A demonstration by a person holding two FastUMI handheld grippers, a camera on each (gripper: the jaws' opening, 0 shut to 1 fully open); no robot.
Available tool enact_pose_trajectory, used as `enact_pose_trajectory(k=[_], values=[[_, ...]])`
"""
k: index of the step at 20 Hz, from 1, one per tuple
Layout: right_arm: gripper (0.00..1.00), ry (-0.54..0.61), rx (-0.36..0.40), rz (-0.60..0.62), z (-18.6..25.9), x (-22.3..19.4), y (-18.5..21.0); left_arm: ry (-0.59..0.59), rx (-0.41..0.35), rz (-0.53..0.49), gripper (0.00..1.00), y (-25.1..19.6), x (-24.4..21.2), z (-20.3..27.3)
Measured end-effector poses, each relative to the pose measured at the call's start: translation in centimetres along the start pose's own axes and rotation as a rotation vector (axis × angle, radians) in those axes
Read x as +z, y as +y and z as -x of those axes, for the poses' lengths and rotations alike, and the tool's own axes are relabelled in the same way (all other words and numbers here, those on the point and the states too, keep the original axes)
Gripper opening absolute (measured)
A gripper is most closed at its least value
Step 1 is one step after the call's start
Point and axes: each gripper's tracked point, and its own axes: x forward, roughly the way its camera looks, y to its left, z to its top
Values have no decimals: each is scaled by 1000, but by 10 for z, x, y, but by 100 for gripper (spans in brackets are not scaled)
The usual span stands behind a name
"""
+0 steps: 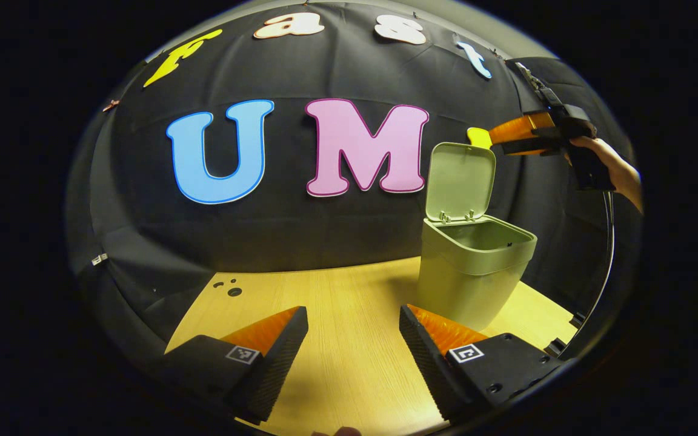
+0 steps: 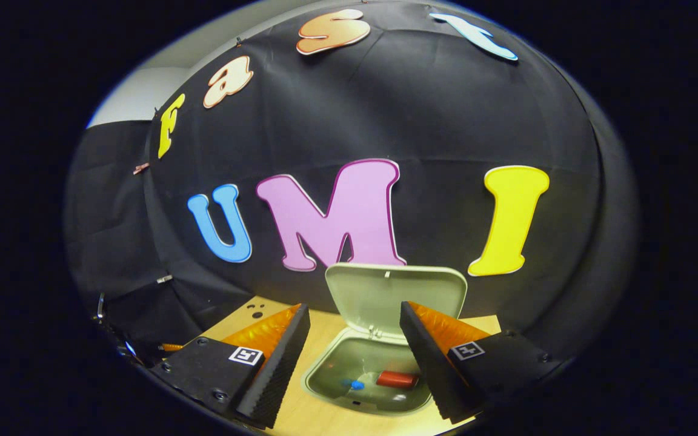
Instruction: Press the lid of the desktop garbage bin to open it, pick up the crumpled paper on the desktop and throw it into the bin, then pick up the pop can on the desktop and drop it into the bin, and finally close the garbage bin lid.
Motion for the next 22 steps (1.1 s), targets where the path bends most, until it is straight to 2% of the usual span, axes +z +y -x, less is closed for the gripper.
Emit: enact_pose_trajectory(k=[5,6,8,13,22], values=[[96,-81,-55,-38,-26,25,-18,2,2,-3,97,-3,-1,4],[100,-97,-66,-48,-32,28,-22,4,3,0,98,-3,-2,4],[95,-115,-92,-54,-42,31,-30,6,6,6,97,-3,-4,7],[96,-152,-140,-66,-64,37,-42,15,24,15,97,0,-8,9],[97,-110,-180,-57,-85,24,-60,27,53,18,97,10,-12,9]])
